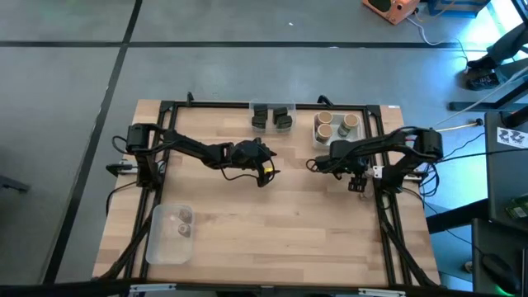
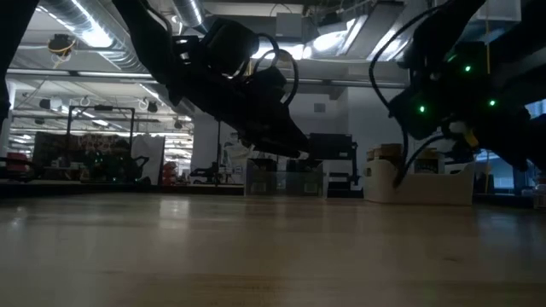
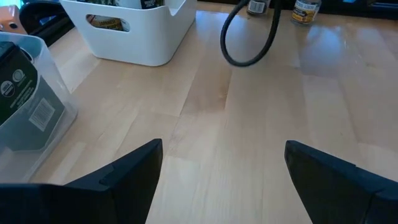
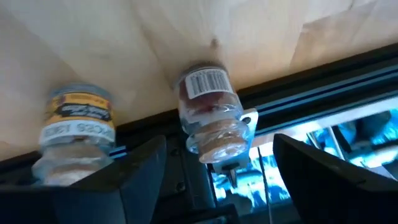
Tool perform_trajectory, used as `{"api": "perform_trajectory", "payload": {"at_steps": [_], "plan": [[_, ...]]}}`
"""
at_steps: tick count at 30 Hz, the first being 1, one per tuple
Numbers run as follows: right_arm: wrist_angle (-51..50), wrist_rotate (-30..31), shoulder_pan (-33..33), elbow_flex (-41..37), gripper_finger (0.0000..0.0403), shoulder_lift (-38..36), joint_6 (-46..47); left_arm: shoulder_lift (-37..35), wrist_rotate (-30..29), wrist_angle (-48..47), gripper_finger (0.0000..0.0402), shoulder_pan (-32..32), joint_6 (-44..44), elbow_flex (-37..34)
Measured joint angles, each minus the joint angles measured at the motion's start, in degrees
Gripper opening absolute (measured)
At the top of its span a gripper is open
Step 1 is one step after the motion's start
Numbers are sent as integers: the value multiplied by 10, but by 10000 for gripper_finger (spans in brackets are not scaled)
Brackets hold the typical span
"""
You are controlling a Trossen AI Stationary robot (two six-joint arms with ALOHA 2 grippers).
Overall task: Sort spices by type
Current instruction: Put the top transparent seasoning bottle into the left transparent bin
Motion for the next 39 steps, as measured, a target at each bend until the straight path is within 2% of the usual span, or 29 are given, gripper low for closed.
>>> {"api": "perform_trajectory", "payload": {"at_steps": [10, 16, 20, 27, 39], "plan": [[6, 6, 0, -25, 294, 76, 22, 0, 0, 0, 320, -1, -1, 0], [11, 8, 0, -42, 290, 92, 31, 0, 0, 3, 320, -1, -1, 0], [12, 10, 0, -41, 258, 91, 31, 0, 0, 3, 320, -1, -2, 0], [9, 11, 0, -37, 157, 91, 31, 0, 0, 3, 320, -4, -2, 0], [9, 25, 1, 62, 156, 90, 17, -2, 0, -24, 320, -31, -18, 0]]}}
